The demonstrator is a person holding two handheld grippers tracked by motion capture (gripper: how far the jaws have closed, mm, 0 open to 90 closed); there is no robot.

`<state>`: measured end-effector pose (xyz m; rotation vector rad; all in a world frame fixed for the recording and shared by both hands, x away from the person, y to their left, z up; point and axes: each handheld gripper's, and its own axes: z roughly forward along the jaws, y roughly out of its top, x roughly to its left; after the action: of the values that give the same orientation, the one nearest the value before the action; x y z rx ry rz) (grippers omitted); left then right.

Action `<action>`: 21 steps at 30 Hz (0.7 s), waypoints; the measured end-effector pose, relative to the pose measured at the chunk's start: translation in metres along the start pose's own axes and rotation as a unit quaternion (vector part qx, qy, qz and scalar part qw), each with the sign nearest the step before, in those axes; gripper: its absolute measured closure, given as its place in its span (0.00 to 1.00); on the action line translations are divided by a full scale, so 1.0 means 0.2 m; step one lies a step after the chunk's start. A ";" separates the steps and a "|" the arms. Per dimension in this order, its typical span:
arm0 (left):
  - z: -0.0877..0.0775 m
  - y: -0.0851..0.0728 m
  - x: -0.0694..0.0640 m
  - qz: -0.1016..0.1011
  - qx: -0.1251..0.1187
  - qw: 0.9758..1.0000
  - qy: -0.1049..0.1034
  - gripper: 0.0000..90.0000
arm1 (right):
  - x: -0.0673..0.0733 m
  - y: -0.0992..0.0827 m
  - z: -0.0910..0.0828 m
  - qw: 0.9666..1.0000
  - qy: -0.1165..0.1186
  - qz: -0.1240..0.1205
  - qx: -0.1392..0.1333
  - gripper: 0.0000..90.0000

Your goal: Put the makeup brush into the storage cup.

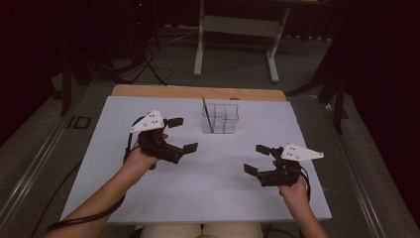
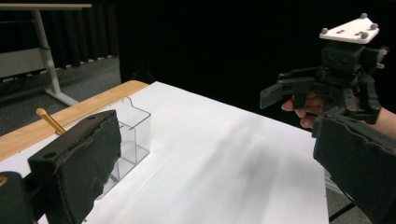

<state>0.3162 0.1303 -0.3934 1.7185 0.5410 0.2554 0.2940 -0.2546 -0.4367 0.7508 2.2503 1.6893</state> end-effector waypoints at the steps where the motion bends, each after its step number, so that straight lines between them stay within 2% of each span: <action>1: -0.01 -0.01 -0.01 -0.001 -0.001 1.000 -0.001 0.02 | 0.00 0.00 0.00 1.000 0.000 0.000 0.001 0.16; 11: -0.07 -0.08 -0.07 0.006 -0.001 1.000 -0.006 0.02 | 0.00 0.00 -0.01 1.000 -0.001 -0.001 0.000 0.16; 14: -0.08 -0.11 -0.08 0.011 0.005 1.000 -0.003 0.02 | 0.00 0.00 -0.01 1.000 -0.001 -0.001 0.000 0.16; 21: -0.09 -0.20 -0.11 0.008 0.019 1.000 -0.005 0.02 | 0.00 0.00 -0.01 1.000 -0.002 -0.002 0.000 0.16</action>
<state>0.2813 0.1400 -0.4252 1.7610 0.5273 0.2497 0.2932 -0.2557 -0.4359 0.7485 2.2476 1.6841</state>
